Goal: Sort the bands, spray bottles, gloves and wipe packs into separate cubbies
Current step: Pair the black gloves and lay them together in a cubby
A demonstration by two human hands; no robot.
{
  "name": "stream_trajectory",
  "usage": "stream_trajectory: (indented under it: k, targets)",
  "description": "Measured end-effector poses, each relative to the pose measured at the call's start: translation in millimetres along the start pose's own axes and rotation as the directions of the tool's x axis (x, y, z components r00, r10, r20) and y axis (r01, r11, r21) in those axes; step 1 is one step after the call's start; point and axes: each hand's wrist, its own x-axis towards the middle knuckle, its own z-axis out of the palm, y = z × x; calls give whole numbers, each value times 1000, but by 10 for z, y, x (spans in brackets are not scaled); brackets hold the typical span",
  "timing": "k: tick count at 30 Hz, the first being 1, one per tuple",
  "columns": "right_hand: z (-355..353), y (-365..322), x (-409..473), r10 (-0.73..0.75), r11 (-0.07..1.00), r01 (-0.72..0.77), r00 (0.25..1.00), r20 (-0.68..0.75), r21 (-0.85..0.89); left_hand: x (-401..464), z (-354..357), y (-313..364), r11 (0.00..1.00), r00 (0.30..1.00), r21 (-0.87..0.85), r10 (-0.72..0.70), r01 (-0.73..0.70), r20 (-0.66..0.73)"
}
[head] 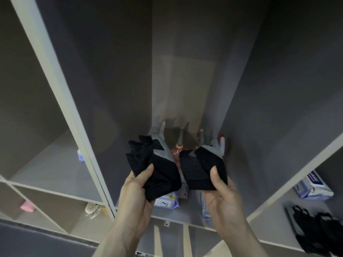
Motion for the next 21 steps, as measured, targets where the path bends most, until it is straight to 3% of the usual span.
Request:
stream_trajectory:
  k: [2,5,8,11,17,19,20,21]
  targets:
    - [19,-39,-8,-96,973,96,995,7,-211,-35,12,-21,998,995,-2,-61,61,75]
    - [42,5,-26,-202,801,199,978,59,-565,-93,92,-52,990,974,-19,-131,137,185]
    - [83,112,-58,-271,676,343,939,213,-653,-139,173,-99,980,951,-48,-173,191,257]
    - [57,227,-56,-353,484,499,863,361,-719,-173,213,-155,977,941,-46,-189,210,279]
    - [16,314,-29,-395,-46,637,696,599,-770,-213,231,-165,980,947,-48,-176,195,269]
    - [26,319,-38,-407,-83,620,693,594,-780,-214,212,-151,979,943,-47,-176,197,281]
    - [41,308,-58,-414,-26,612,714,566,-791,-205,195,-147,978,942,-51,-179,201,284]
    - [70,281,-81,-419,120,590,759,498,-798,-187,176,-145,977,940,-56,-182,206,287]
